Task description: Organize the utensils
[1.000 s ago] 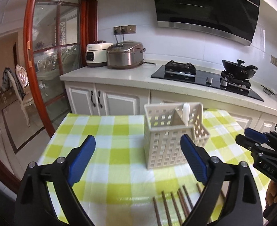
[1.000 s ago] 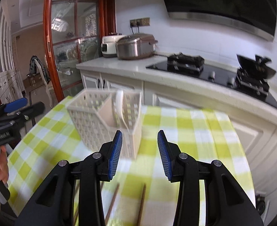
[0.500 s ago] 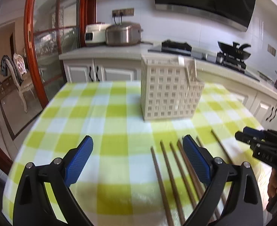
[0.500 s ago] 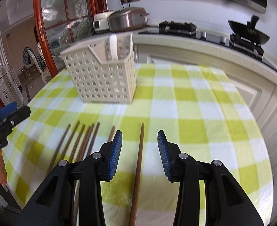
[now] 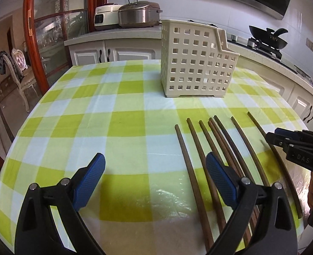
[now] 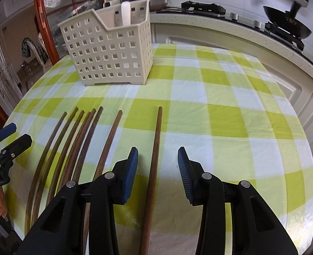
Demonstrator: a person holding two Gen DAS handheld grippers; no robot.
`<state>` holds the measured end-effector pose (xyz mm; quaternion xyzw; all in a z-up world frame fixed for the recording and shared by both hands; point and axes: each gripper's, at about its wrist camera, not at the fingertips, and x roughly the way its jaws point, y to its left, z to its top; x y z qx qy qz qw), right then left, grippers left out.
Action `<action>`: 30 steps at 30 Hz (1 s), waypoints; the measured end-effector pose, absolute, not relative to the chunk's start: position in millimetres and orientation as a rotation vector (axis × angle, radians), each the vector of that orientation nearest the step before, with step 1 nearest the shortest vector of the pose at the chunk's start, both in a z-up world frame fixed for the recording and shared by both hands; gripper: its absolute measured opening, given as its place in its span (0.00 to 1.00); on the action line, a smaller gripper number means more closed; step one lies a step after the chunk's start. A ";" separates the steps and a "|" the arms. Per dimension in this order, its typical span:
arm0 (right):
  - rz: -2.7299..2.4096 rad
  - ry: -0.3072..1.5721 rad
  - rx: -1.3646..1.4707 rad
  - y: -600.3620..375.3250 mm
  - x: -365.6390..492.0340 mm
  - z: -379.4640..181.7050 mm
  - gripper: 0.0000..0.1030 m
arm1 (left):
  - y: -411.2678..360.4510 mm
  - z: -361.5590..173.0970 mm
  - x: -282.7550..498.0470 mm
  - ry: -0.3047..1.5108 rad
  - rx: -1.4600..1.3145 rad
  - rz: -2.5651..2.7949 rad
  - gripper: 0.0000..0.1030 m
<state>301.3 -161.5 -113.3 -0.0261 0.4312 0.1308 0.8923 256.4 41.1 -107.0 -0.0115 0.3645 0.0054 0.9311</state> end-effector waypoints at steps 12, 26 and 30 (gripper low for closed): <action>0.262 0.900 -0.111 -154.8 322.2 -119.4 0.25 | 39.2 -113.4 266.1 0.781 -0.026 0.008 0.89; 0.283 0.886 -0.116 -157.4 316.3 -120.4 0.12 | 24.7 -121.4 284.5 0.854 -0.034 -0.018 0.52; 0.292 0.887 -0.111 -158.8 316.4 -120.8 0.12 | 16.6 -126.1 287.6 0.877 -0.014 -0.028 0.42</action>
